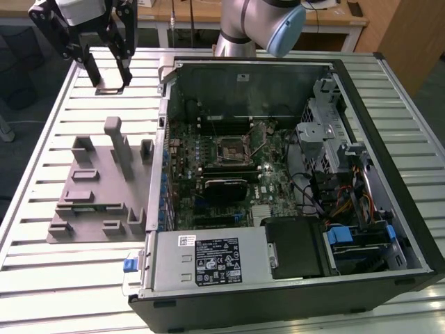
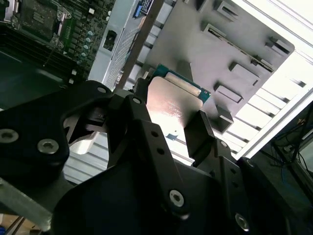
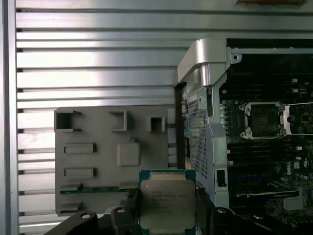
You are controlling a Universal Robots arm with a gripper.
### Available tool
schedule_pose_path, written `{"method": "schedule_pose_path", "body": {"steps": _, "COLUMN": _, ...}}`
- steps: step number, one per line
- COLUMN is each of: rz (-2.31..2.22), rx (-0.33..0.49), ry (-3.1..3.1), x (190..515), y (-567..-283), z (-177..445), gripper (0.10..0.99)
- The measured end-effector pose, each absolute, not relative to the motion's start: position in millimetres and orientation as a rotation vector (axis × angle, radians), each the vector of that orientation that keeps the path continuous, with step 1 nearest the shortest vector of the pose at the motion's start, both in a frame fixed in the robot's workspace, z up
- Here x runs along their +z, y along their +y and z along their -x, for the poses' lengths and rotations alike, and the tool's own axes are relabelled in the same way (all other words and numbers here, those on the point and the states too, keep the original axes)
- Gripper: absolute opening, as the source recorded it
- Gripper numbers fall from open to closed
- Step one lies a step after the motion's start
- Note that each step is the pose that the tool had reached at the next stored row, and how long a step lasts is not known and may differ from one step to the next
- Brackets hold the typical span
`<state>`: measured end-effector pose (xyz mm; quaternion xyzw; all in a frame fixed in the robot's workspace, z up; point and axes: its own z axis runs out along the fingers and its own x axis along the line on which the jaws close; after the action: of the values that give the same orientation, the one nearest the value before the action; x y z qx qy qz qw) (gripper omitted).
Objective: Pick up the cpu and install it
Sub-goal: 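Pick up the cpu and move it towards the insertion slot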
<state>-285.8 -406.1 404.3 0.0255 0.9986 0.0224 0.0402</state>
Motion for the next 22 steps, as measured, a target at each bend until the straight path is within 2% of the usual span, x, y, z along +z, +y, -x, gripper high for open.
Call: {"method": "schedule_pose_path", "body": {"steps": 22, "rz": -0.078, "rx": 0.068, "ry": 3.059, "x": 404.4, "y": -405.9, "z": 253.5, "gripper": 0.541}}
